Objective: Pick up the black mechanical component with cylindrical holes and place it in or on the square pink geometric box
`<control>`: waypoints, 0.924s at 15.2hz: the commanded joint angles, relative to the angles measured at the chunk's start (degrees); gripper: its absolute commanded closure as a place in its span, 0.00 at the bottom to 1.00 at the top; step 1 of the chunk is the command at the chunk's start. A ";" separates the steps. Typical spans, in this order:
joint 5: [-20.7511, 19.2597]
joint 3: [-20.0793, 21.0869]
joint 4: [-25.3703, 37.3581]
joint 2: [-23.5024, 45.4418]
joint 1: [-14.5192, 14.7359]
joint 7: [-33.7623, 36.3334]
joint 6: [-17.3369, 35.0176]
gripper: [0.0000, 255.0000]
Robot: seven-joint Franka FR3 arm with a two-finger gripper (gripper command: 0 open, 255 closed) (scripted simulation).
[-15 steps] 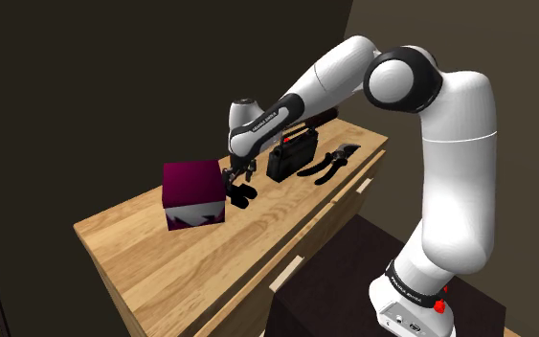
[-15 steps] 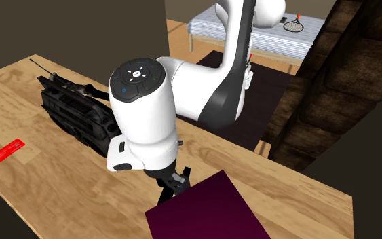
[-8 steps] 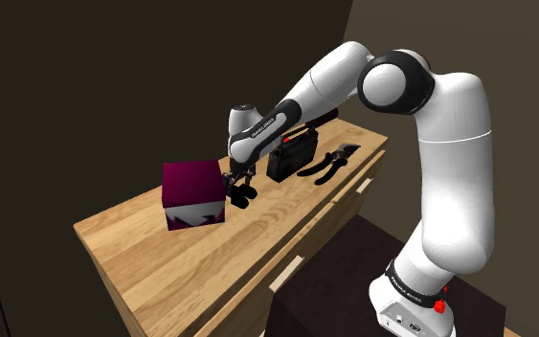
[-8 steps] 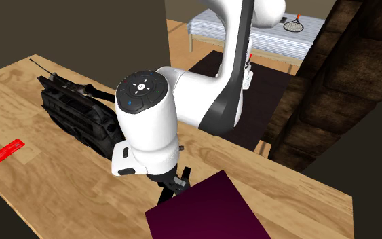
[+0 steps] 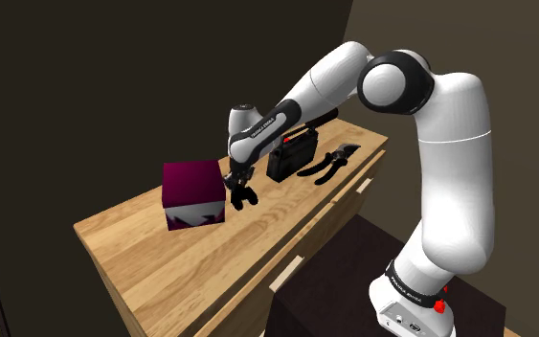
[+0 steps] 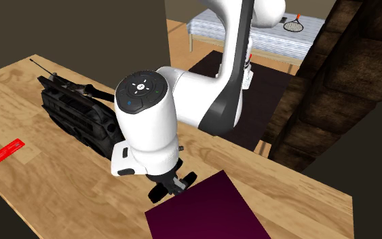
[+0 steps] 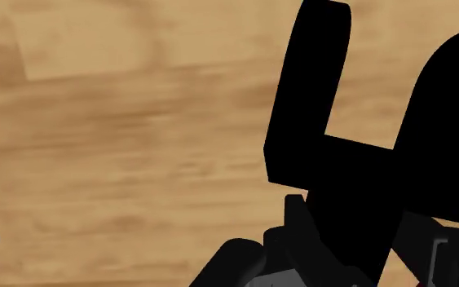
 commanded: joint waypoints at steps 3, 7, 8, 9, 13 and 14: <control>0.01 0.02 -0.01 0.10 0.04 0.03 -0.03 1.00; 0.17 0.13 -0.22 -1.24 -0.06 -0.10 -1.15 1.00; 0.24 0.18 -0.21 -1.81 -0.10 -0.16 -1.73 1.00; 0.31 0.23 -0.20 -2.37 -0.13 -0.21 -2.30 1.00; 0.60 0.40 -0.05 -4.57 -0.26 -0.42 -4.65 1.00; 0.67 0.45 0.02 -5.10 -0.29 -0.47 -5.24 1.00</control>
